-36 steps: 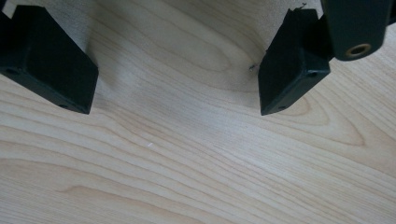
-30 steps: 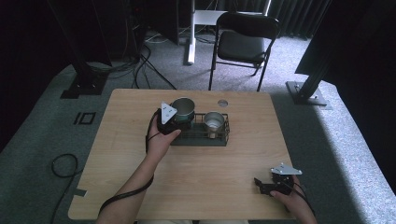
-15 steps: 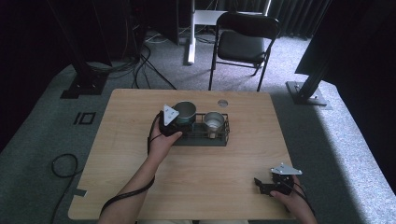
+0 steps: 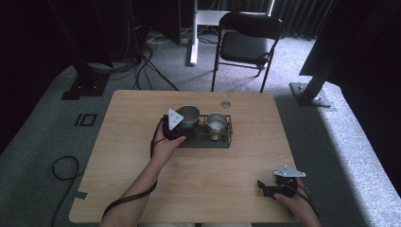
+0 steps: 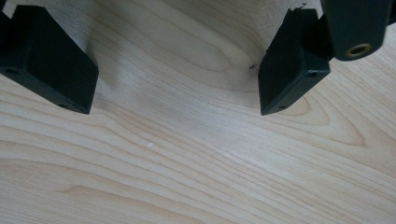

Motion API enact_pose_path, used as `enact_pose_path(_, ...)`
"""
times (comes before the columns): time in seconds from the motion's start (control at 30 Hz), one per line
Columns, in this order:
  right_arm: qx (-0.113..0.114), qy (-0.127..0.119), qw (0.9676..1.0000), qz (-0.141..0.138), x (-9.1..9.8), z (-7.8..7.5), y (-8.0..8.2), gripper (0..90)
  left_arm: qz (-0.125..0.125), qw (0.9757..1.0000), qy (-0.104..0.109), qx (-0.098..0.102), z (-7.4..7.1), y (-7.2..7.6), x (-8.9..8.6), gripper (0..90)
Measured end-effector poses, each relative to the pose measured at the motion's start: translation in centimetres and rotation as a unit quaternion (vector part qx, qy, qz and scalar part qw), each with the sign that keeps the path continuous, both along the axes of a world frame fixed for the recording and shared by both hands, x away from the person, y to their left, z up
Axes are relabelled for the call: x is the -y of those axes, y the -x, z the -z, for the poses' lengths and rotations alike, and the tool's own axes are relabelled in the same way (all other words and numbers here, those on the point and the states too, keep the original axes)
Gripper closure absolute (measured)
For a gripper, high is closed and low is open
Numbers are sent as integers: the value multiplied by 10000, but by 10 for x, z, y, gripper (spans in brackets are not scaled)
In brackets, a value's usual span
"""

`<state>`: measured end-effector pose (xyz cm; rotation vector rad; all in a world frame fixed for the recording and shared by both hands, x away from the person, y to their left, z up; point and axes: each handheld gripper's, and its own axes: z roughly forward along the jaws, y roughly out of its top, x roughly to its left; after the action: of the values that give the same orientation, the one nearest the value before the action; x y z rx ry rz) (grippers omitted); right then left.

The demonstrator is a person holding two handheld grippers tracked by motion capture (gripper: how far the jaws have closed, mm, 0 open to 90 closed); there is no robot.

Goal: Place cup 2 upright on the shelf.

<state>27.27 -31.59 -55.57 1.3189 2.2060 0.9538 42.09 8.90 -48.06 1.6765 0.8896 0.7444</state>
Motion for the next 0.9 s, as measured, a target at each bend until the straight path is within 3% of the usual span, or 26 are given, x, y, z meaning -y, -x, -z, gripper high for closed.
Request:
enact_pose_path(0.2, 1, 2, 10000, -1, 0, 0, 0, 118, 55, 9998, -178, -122, -7, 2, 2, 97)
enact_pose_path(0.33, 0, 2, 10000, 1, 0, 0, 0, 117, 36, 9997, -125, -189, -9, 3, -1, 90)
enact_pose_path(0.9, -1, 2, 10000, 1, 0, 0, 0, 117, 87, 9993, -245, -277, -15, 14, -14, 89)
